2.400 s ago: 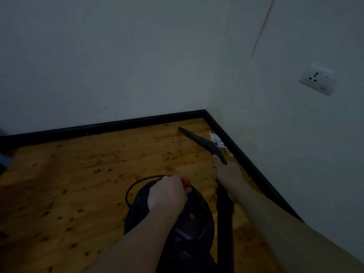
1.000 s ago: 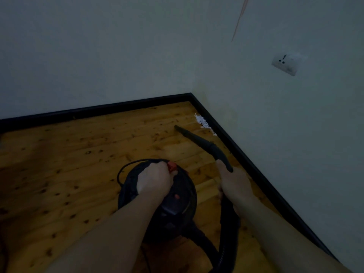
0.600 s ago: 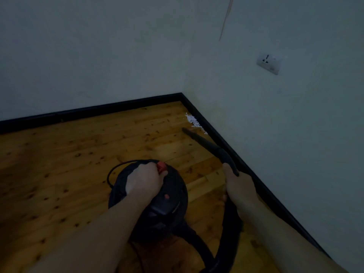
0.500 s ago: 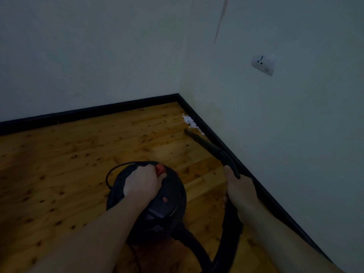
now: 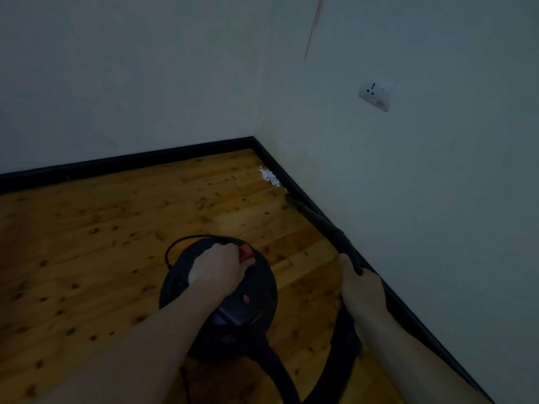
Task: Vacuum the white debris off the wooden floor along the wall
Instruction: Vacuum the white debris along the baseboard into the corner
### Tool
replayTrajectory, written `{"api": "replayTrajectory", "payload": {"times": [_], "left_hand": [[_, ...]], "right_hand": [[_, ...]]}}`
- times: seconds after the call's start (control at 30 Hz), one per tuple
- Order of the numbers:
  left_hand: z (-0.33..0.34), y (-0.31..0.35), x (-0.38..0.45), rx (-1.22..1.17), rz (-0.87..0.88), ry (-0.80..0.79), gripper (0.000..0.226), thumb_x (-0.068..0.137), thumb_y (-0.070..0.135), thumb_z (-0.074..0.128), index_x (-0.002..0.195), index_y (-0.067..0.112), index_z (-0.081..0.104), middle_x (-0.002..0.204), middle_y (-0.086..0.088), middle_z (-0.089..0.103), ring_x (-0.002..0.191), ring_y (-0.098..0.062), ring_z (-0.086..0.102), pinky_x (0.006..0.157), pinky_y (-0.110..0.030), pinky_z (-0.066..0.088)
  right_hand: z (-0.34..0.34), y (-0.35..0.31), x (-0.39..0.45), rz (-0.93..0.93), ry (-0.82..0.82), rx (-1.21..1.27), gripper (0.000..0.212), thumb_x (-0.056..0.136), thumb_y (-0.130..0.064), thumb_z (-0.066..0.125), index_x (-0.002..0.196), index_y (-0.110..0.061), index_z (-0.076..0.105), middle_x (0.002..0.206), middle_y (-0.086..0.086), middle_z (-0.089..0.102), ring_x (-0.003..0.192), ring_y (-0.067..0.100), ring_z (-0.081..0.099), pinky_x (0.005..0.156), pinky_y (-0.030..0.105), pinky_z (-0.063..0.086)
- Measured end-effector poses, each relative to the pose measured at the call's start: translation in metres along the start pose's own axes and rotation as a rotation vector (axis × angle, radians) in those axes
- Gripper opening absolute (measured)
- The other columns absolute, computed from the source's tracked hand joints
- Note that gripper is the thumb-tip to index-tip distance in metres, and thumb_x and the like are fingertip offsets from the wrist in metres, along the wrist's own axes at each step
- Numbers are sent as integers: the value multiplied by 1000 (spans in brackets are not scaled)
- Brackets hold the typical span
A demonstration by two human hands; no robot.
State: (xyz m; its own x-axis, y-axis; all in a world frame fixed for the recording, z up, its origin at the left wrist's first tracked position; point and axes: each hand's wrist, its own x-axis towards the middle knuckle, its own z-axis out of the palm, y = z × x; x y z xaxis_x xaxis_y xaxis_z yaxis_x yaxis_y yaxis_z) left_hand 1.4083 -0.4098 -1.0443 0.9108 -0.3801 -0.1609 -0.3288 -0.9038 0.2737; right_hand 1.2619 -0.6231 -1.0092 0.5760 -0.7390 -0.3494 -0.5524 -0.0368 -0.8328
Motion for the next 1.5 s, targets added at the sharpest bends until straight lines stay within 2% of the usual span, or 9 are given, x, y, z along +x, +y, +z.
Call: {"api": "replayTrajectory", "payload": {"times": [0.17,0.3,0.5,0.67,0.8,1.0,1.2,1.33,1.5], "left_hand": [[-1,-12,9,16,-39,30,53,96,71,48,87,20,57,81,0,61,65,-18,61,52,-33,53],[1,-12,12,36,-46,54,54,95,74,47,86,21,56,82,0,59,65,-18,60,51,-33,50],[4,-12,12,57,-53,71,54,96,74,46,89,22,58,80,1,60,63,-18,61,55,-33,57],[1,-11,12,85,-37,82,54,97,73,45,92,21,60,81,1,60,66,-18,61,53,-33,54],[1,-11,13,103,-40,76,54,97,73,46,90,21,60,80,1,60,65,-18,61,52,-32,52],[2,-11,16,91,-25,95,54,97,72,46,86,21,61,75,3,60,63,-18,61,51,-32,53],[2,-9,16,99,-20,100,54,98,71,45,91,21,63,78,2,60,66,-18,63,54,-32,54],[0,-8,17,91,-29,102,53,98,71,45,91,21,62,77,3,58,63,-18,60,51,-31,49],[-1,-7,16,71,-36,103,51,99,70,46,86,22,59,74,5,54,62,-16,55,52,-31,44]], "right_hand": [[-5,0,13,21,-21,60,55,100,-60,56,71,-12,57,60,10,60,60,30,60,68,44,51],[-5,-6,19,49,-42,99,56,102,-57,55,69,-12,55,55,10,56,53,27,55,63,40,47],[10,-15,31,29,-68,107,56,106,-52,53,64,-15,51,52,9,54,45,24,52,56,35,46],[23,-21,40,44,-70,91,53,103,-57,54,78,-11,61,65,14,60,58,29,59,61,39,50],[27,-19,51,27,-78,81,53,104,-57,52,74,-13,55,73,16,58,63,28,58,65,36,49],[31,-25,61,24,-95,87,54,106,-51,52,68,-12,51,60,13,55,51,26,54,54,34,48],[43,-33,70,14,-88,77,53,104,-54,54,72,-12,52,67,14,56,64,30,56,68,44,50],[50,-38,79,9,-102,78,54,103,-55,54,69,-13,51,70,14,56,65,28,55,66,42,47],[56,-42,83,1,-128,90,53,106,-51,52,68,-14,49,60,11,54,56,26,53,60,39,48]]}}
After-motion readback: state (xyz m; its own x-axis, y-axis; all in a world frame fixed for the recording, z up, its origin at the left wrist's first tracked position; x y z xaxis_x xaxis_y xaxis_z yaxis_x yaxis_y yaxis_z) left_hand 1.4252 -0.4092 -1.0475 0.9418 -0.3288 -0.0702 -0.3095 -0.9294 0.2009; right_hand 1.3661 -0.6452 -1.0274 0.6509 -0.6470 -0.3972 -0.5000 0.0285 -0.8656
